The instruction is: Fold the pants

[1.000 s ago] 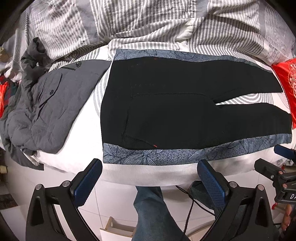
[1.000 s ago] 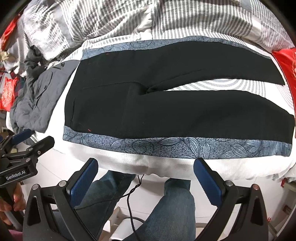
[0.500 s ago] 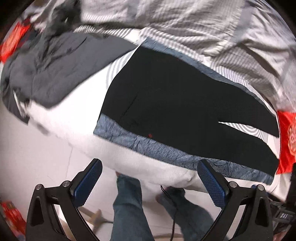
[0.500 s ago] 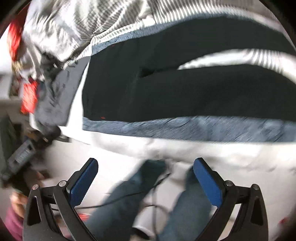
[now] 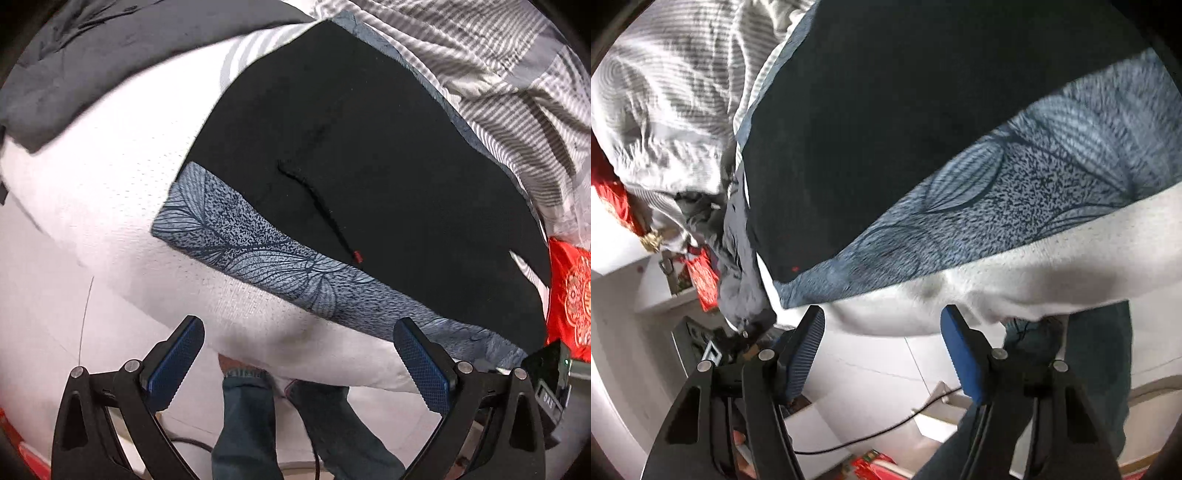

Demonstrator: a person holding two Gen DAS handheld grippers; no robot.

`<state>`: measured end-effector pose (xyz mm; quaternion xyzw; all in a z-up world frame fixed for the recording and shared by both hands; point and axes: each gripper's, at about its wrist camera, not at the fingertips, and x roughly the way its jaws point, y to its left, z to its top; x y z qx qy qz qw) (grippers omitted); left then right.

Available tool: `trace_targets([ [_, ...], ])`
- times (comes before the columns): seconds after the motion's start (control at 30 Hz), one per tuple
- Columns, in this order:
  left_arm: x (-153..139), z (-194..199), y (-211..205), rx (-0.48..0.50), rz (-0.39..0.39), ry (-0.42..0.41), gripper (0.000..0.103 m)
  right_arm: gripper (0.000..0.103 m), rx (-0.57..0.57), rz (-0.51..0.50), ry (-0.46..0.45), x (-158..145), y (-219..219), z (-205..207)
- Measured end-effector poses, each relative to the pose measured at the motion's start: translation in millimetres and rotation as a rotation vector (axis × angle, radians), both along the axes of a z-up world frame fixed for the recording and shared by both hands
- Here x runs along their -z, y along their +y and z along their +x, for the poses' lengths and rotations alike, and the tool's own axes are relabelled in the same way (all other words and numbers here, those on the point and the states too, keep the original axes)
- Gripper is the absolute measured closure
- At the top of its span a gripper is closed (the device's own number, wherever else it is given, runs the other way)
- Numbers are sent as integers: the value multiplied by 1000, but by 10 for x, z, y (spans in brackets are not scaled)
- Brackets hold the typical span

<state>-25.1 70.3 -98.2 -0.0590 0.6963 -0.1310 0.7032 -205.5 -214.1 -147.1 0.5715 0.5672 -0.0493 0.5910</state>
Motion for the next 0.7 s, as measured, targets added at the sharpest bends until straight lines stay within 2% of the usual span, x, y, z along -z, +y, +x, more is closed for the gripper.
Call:
trace_targets([
  [0.17, 207, 6, 58, -2, -57, 13, 0, 33, 87, 21, -42, 290, -51, -71],
  [0.4, 299, 11, 112, 7, -115, 16, 0, 33, 224, 79, -177, 410, -159, -32],
  [0.47, 312, 25, 85, 21, -122, 17, 0, 41, 248, 108, -203, 425, -187, 43],
  [0.53, 323, 51, 52, 24, -134, 22, 0, 72, 246, 135, -207, 420, -203, 129],
  [0.63, 322, 81, 90, 2, -164, 30, 0, 83, 246, 146, -220, 316, -230, 180],
  [0.7, 324, 99, 116, -26, -195, 43, 0, 84, 236, 149, -241, 199, -234, 197],
])
